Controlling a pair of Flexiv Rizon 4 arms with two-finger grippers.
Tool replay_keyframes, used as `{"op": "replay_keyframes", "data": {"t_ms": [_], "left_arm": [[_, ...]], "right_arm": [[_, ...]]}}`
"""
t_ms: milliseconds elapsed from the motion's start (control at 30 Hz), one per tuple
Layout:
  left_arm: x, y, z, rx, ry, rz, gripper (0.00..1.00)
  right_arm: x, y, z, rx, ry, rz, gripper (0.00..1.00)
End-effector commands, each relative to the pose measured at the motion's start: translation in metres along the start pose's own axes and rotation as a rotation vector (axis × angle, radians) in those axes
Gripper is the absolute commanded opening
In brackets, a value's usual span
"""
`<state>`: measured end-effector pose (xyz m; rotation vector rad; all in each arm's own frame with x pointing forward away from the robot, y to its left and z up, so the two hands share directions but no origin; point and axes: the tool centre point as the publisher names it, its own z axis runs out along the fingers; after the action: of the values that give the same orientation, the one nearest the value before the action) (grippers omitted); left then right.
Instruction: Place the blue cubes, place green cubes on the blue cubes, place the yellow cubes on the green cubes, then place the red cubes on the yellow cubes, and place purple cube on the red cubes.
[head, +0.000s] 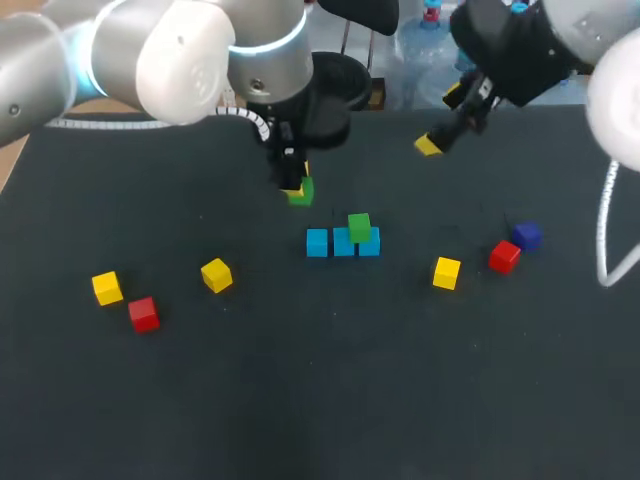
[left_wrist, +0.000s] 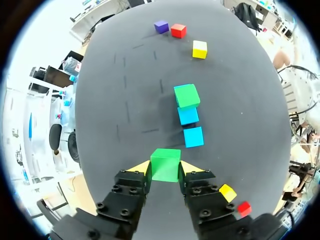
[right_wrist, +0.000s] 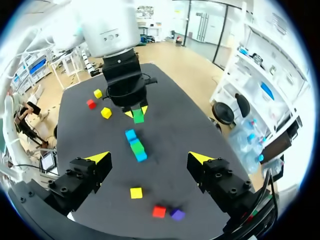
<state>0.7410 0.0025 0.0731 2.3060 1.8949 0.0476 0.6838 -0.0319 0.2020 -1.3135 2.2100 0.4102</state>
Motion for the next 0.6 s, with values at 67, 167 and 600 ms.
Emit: {"op": "replay_keyframes", "data": {"t_ms": [67,167,600], "left_arm": [[-0.003,-0.001,-0.002,0.007,0.005,0.002,0.0],[-0.007,-0.002,-0.005,0.013,0.001,-0.002,0.0],[-0.015,-0.005,-0.011,0.021,0.011,0.01,0.0]], "right_arm": [[0.014,0.008,0.007,0.09,0.081,0.014,1.0],[0.022,0.01,0.018,0.103,0.108,0.042,1.0],[0.054,0.003,-0.001,0.235,0.018,0.204,1.0]]}}
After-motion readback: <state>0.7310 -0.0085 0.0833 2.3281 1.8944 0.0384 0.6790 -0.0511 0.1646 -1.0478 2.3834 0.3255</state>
